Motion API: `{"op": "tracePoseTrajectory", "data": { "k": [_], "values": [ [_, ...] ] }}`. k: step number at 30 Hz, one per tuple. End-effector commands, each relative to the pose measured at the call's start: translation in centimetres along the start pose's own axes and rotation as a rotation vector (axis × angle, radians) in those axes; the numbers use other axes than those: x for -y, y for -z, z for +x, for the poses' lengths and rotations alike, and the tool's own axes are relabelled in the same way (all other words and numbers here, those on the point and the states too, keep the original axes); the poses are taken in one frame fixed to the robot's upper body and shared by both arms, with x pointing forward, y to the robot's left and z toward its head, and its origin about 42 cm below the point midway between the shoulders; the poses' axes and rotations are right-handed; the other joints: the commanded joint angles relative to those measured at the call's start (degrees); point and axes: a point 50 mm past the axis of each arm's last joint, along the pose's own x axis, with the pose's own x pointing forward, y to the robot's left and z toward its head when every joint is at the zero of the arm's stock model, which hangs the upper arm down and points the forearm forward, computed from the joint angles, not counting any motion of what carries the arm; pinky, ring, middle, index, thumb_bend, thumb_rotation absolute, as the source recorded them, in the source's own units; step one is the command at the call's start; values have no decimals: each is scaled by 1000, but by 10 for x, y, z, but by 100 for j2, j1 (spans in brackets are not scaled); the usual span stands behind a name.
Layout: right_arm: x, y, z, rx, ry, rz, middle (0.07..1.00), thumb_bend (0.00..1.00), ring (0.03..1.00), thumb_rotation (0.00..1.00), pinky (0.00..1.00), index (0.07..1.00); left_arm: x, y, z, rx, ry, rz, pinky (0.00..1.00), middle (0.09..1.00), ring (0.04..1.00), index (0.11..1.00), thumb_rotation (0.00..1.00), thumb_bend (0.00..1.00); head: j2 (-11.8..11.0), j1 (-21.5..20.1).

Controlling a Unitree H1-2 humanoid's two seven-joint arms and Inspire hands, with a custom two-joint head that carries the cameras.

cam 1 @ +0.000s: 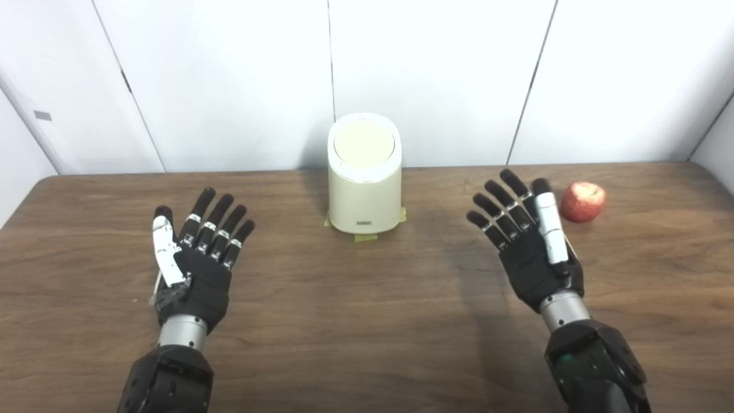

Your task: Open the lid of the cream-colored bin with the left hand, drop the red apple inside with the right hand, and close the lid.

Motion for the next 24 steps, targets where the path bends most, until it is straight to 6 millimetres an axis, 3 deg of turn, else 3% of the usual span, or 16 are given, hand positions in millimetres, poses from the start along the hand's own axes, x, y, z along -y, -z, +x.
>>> {"op": "tracePoseTrajectory", "data": {
  "k": [1,3,4,5,7,12,15,24],
  "values": [
    [-14,-13,8,64,-57,6,457,511,456,12,377,506,18,-13,3,51,77,0,515,670,586,719,822,304,6,-6],
    [-15,-13,7,52,-76,-1,475,511,524,14,440,503,18,-14,2,47,95,28,667,780,724,841,917,292,-3,-1],
    [-15,-14,6,45,-94,-13,589,500,583,93,489,501,17,-14,2,45,104,47,751,844,801,889,958,299,-3,-1],
    [-16,-14,6,38,-111,-26,722,482,697,428,592,684,17,-13,2,44,107,65,857,921,892,947,983,321,-3,-1],
    [-16,-14,5,27,-136,-58,837,479,816,667,693,834,17,-13,1,44,109,100,939,979,956,988,997,354,-3,-1],
    [-17,-14,3,-8,-191,-155,973,514,965,828,867,966,15,-11,2,42,110,196,997,1000,998,1000,989,418,3,12],
    [-17,-14,2,-27,-208,-214,998,537,997,911,976,997,13,-10,4,39,109,277,1000,1000,1000,1000,952,450,9,10],
    [-17,-12,1,-34,-207,-292,1000,558,1000,998,1000,1000,8,-8,4,77,139,601,1000,1000,1000,1000,935,474,1,25]
  ]
}}
